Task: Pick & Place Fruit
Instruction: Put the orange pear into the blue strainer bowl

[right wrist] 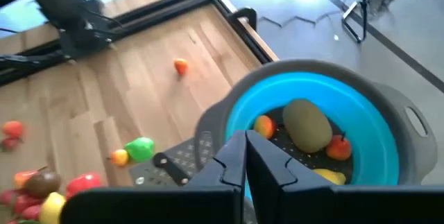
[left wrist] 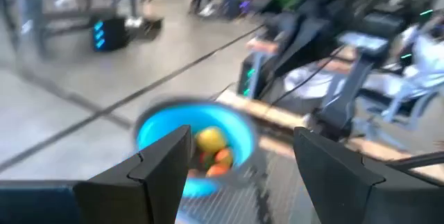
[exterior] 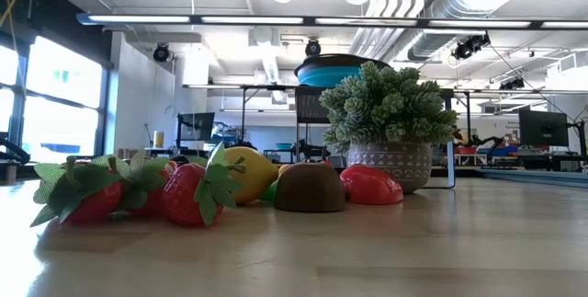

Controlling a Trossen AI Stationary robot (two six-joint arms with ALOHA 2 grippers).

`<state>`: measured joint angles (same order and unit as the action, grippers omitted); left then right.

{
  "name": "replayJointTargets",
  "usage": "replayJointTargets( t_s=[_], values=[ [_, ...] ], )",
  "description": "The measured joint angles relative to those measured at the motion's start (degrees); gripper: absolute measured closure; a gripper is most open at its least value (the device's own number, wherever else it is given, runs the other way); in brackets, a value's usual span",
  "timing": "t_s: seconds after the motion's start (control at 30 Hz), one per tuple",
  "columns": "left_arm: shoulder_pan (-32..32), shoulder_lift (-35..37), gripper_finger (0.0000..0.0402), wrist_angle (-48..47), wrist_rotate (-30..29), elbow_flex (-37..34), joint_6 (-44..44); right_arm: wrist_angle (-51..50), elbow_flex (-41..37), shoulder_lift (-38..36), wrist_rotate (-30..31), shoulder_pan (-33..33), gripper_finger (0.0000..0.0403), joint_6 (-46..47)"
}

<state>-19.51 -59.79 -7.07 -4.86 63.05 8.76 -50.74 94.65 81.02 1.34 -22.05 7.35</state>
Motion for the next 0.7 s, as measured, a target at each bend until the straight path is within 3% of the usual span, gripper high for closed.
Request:
replayJointTargets(
  t_s=[0.33,0.5,0.7],
  values=[
    [0.0,3.0,0.0153,-25.8,-17.0,0.0,18.2,0.0,0.0,-0.8,0.1,3.1,0.0401,1.5],
    [0.0,2.2,0.0153,-36.4,-21.6,0.0,27.5,-0.1,0.0,-0.8,0.2,3.9,0.0401,2.0],
    [0.0,-0.1,0.0153,-46.1,-23.2,0.0,36.9,-0.4,0.0,-0.8,0.2,4.2,0.0401,2.1]
  ],
)
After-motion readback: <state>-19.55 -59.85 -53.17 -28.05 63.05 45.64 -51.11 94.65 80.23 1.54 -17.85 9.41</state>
